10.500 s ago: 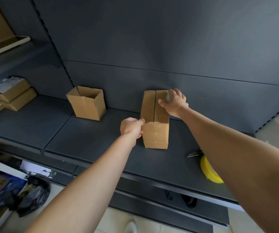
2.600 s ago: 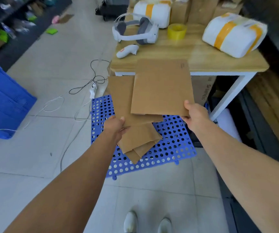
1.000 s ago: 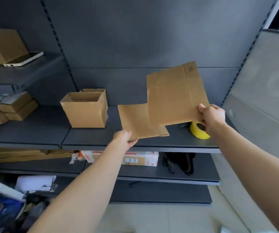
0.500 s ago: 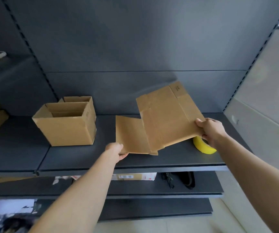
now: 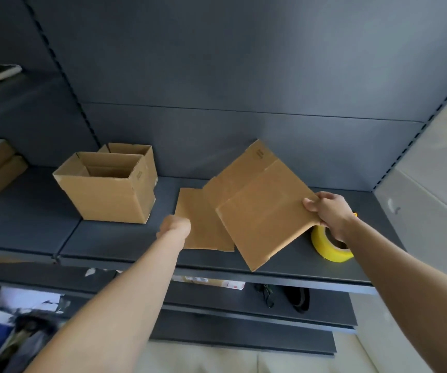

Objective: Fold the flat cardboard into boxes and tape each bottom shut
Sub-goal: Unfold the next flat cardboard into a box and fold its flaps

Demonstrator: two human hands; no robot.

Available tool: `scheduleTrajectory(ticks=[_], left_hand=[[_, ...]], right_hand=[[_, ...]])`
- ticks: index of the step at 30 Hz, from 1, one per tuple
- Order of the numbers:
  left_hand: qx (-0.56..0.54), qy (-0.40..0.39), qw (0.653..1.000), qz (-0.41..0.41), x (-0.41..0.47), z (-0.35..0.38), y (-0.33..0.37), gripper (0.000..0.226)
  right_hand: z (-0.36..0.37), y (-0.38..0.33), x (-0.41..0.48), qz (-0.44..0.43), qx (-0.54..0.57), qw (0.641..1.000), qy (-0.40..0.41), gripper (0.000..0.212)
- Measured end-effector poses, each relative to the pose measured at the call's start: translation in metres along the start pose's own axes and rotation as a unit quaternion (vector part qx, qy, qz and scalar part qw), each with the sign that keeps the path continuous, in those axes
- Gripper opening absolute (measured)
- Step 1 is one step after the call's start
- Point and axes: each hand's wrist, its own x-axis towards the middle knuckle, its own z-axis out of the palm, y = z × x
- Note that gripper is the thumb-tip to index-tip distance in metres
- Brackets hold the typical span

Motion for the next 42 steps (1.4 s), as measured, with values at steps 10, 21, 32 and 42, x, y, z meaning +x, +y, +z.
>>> scheduleTrajectory(ticks=[10, 21, 32, 42], left_hand=[[-0.047, -0.101, 0.981, 0.162, -0.097, -0.003, 0.098, 0.005], [-0.193, -0.065, 0.970, 0.129, -0.102, -0.001, 0.123, 0.064], [-0.175, -0.068, 0.972, 0.140, -0.074, -0.021, 0.133, 0.058], [-0.171, -0.111, 0.971, 0.127, -0.062, -0.019, 0.145, 0.065]], right_hand=[[-0.016, -0.055, 0.008, -0.160, -0.161, 0.973, -0.039, 0.016], [-0.011, -0.064, 0.025, -0.226, -0.261, 0.935, -0.079, 0.005], [0.007, -0.062, 0.026, -0.174, -0.314, 0.925, -0.123, 0.015], [0.007, -0.070, 0.025, -0.050, -0.233, 0.963, -0.124, 0.042]])
